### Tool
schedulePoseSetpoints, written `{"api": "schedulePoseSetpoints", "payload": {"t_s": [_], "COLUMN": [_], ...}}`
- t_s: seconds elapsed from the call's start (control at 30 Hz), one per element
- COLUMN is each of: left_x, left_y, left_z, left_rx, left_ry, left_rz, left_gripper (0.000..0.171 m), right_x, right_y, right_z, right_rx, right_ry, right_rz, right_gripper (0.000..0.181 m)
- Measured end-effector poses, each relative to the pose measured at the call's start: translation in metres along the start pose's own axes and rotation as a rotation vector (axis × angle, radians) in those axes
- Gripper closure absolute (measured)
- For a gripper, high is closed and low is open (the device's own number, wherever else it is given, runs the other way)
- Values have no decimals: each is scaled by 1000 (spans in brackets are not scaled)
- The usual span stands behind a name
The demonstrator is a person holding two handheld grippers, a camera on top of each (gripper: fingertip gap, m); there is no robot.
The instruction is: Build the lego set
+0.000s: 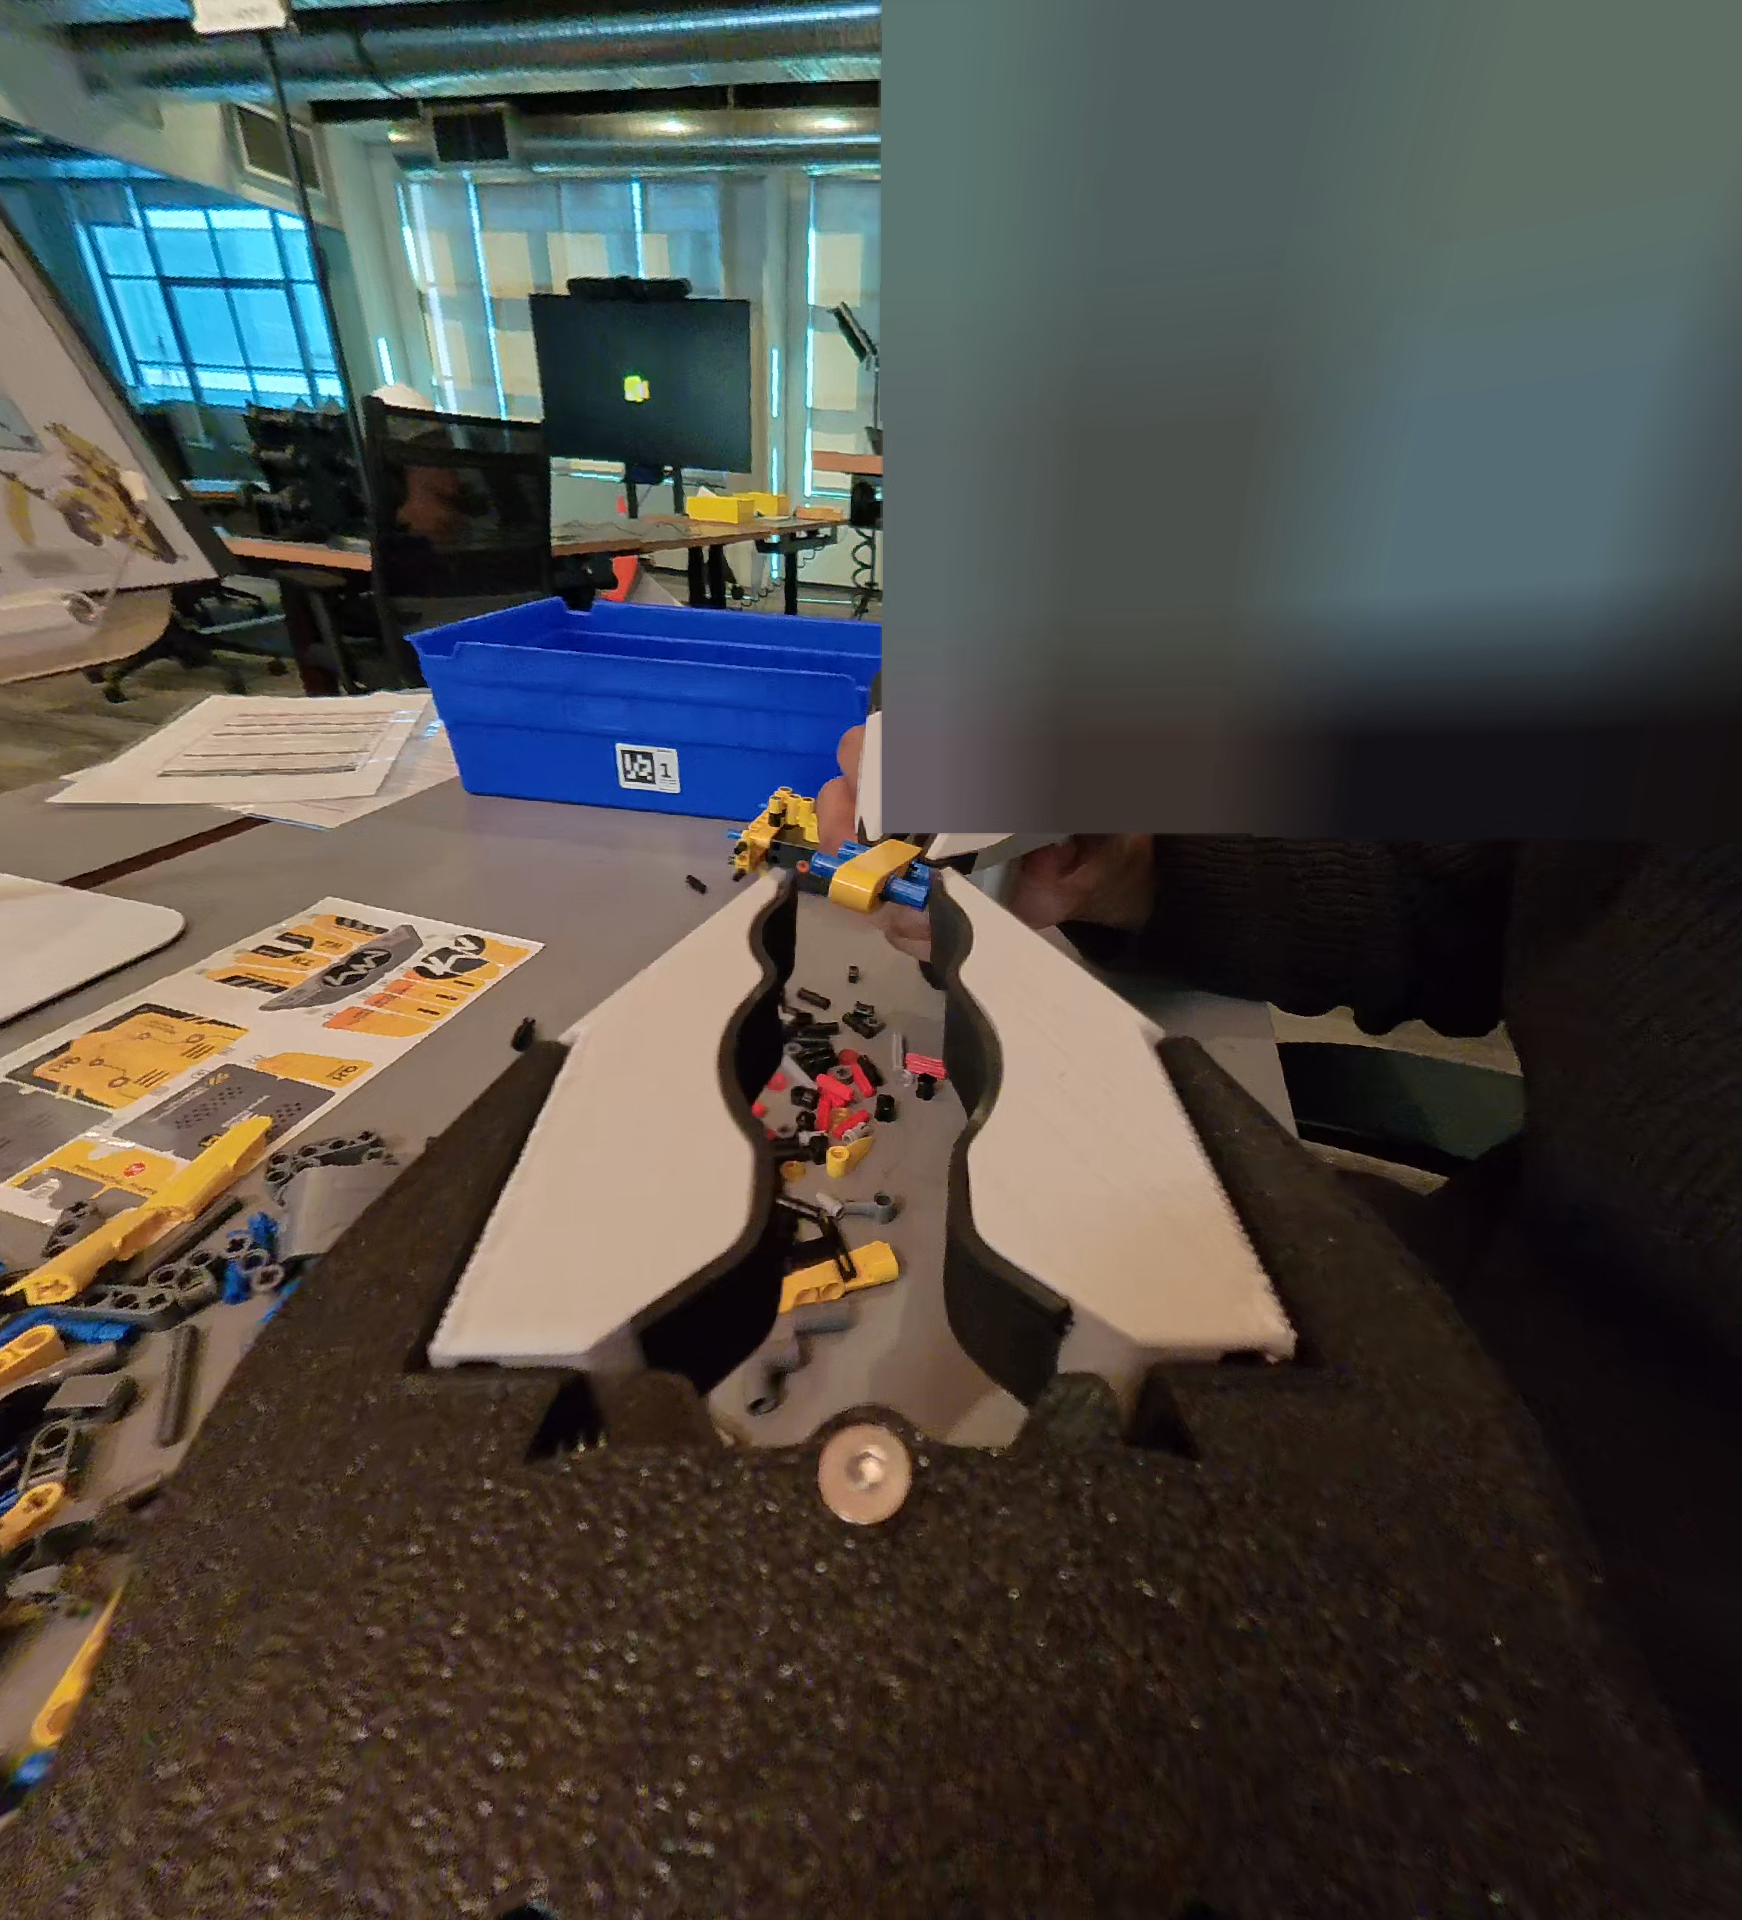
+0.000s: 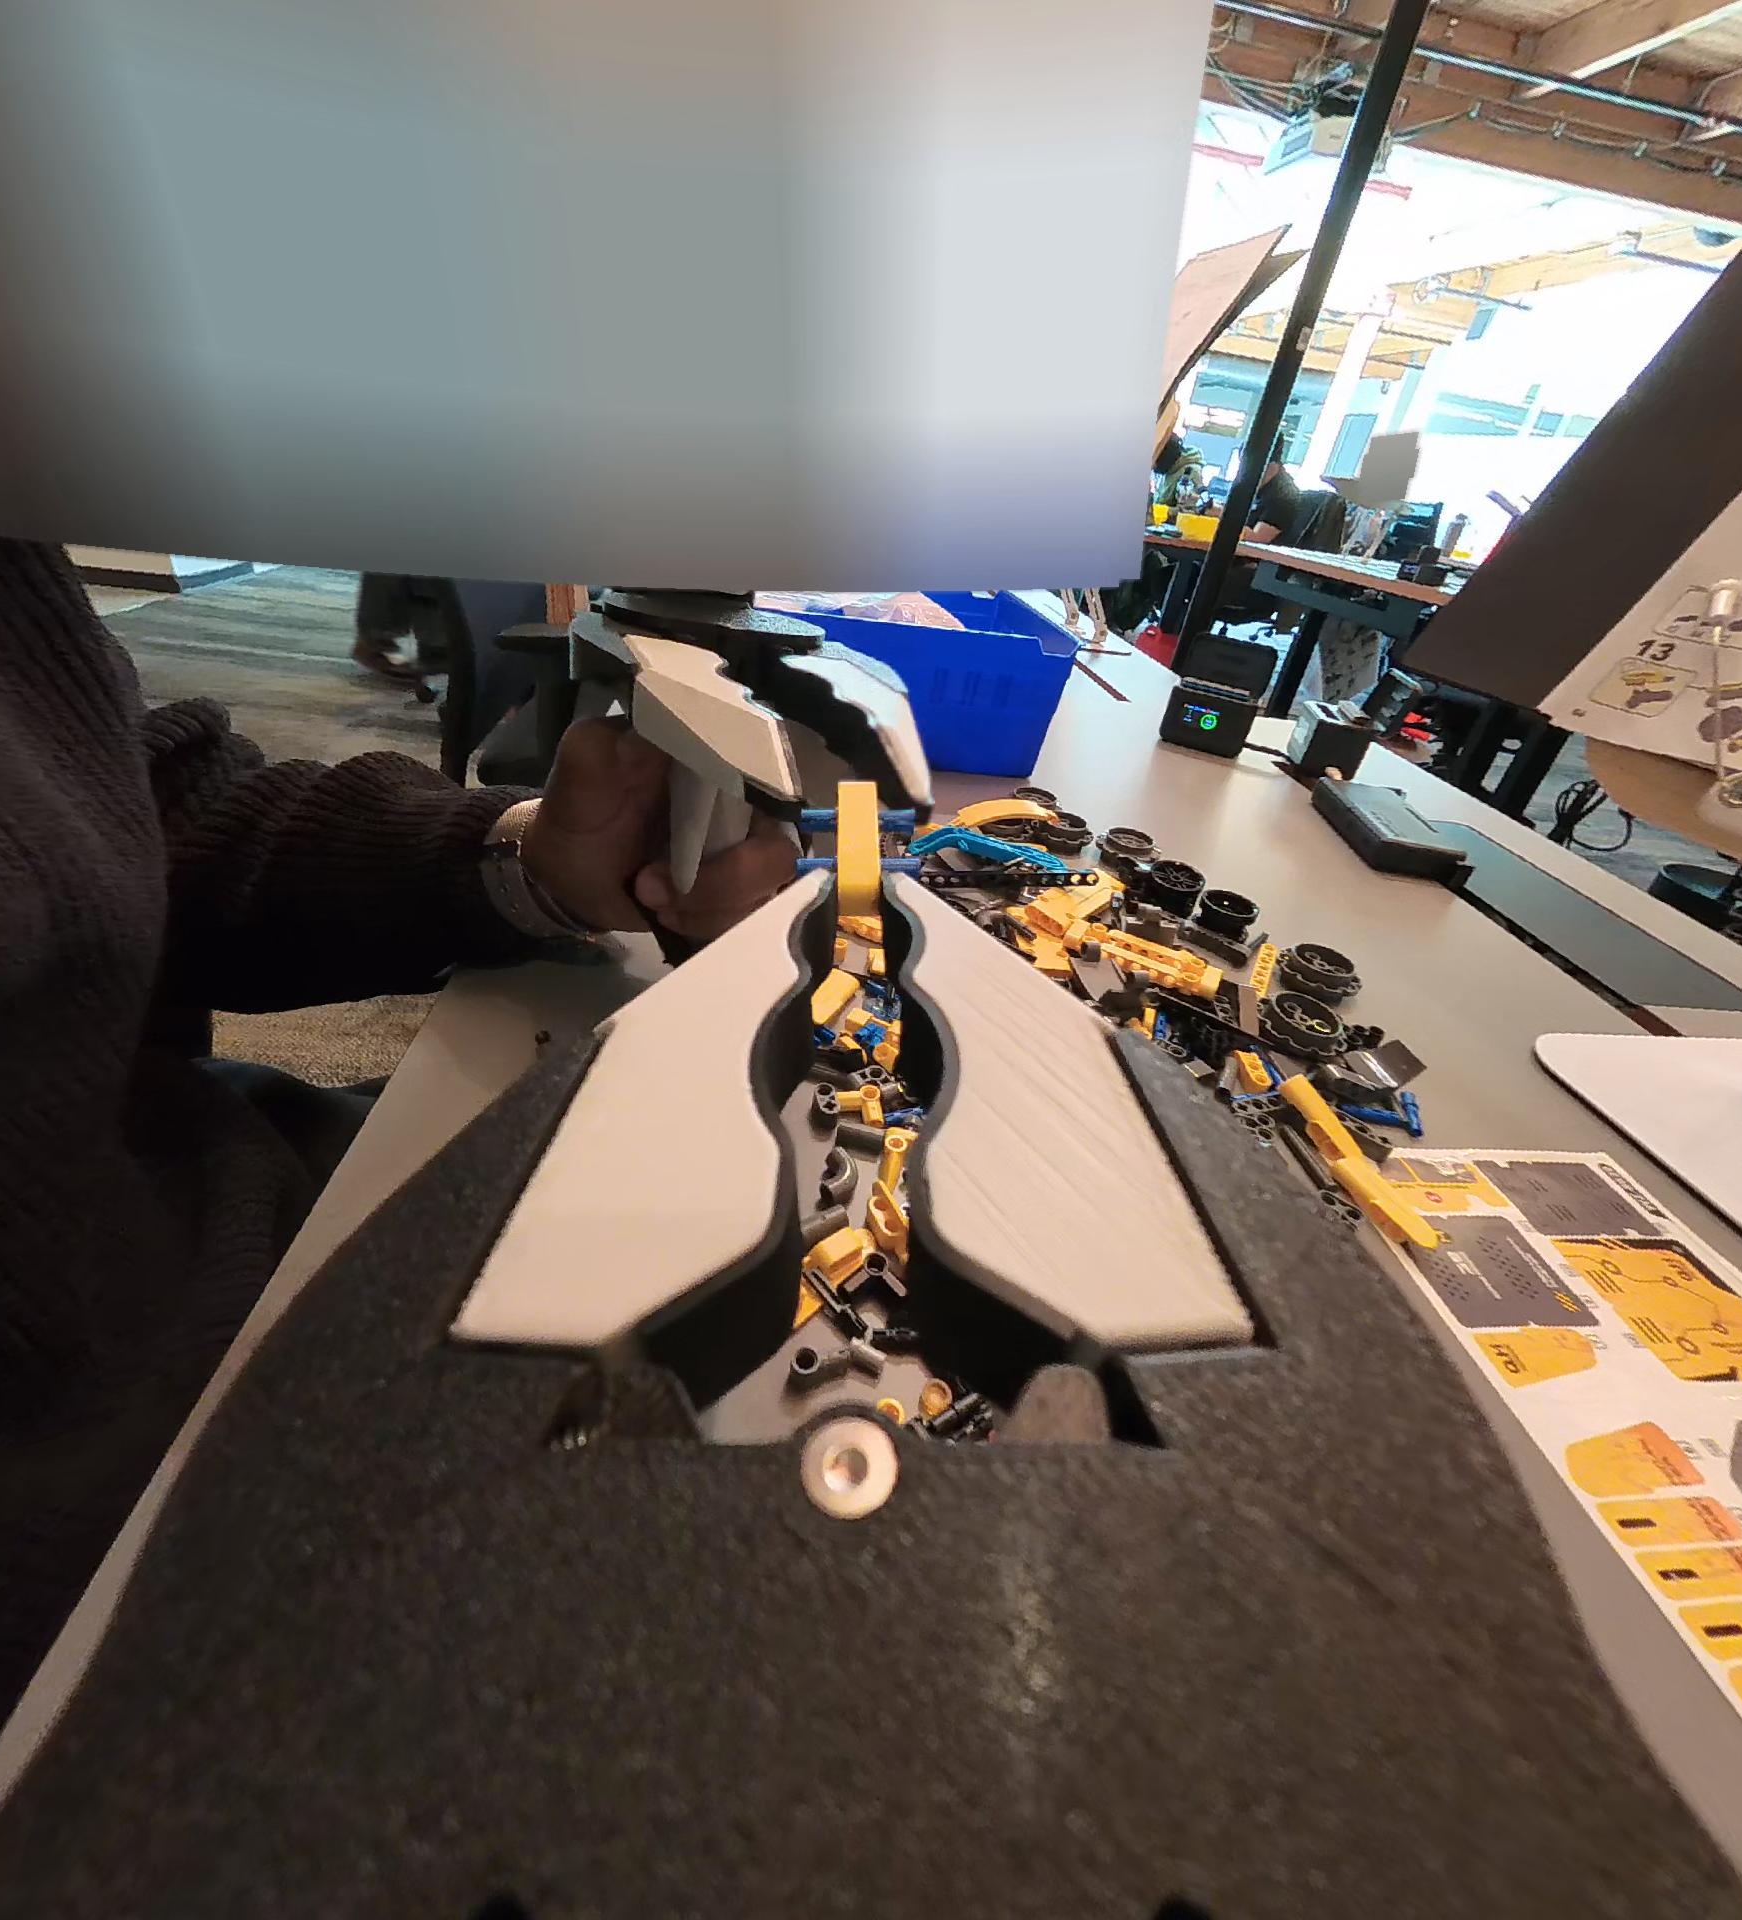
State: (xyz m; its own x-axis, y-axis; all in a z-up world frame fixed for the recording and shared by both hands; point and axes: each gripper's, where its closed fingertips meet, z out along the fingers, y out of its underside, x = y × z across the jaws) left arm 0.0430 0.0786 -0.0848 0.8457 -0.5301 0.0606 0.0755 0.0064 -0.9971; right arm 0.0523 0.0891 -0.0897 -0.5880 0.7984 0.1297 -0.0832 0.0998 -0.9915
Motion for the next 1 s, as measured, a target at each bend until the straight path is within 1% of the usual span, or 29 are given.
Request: {"api": "schedulePoseSetpoints", "payload": {"t_s": [0.17, 0.23, 0.3, 0.4, 0.53, 0.63, 0.7, 0.77, 0.9, 1.0], "left_x": [-6, -4, 2, 16, 37, 50, 56, 58, 56, 52], "left_y": [-11, -14, -11, 7, 51, 87, 102, 108, 110, 113], "left_z": [-11, -22, -38, -64, -94, -105, -105, -103, -97, -98], "left_rx": [15, -8, -41, -120, -252, -380, -442, -468, -478, -491], "left_ry": [-86, -126, -176, -230, -266, -284, -290, -296, -290, -303], "left_rz": [32, 46, 58, 16, -114, -152, -130, -99, -75, -63], "left_gripper": [145, 145, 145, 146, 145, 145, 145, 145, 145, 145], "right_x": [-1, -4, -7, -15, -28, -38, -44, -50, -60, -65], "right_y": [-3, -4, -1, 7, 22, 29, 32, 40, 68, 83], "right_z": [-1, 0, 1, 6, 16, 25, 33, 43, 58, 64], "right_rx": [0, -3, -21, -68, -158, -204, -231, -282, -434, -502], "right_ry": [-1, -8, -19, -42, -80, -111, -142, -176, -250, -300], "right_rz": [-9, -16, -31, -67, -148, -171, -165, -159, -165, -157], "right_gripper": [174, 174, 174, 173, 174, 173, 173, 173, 173, 173]}}
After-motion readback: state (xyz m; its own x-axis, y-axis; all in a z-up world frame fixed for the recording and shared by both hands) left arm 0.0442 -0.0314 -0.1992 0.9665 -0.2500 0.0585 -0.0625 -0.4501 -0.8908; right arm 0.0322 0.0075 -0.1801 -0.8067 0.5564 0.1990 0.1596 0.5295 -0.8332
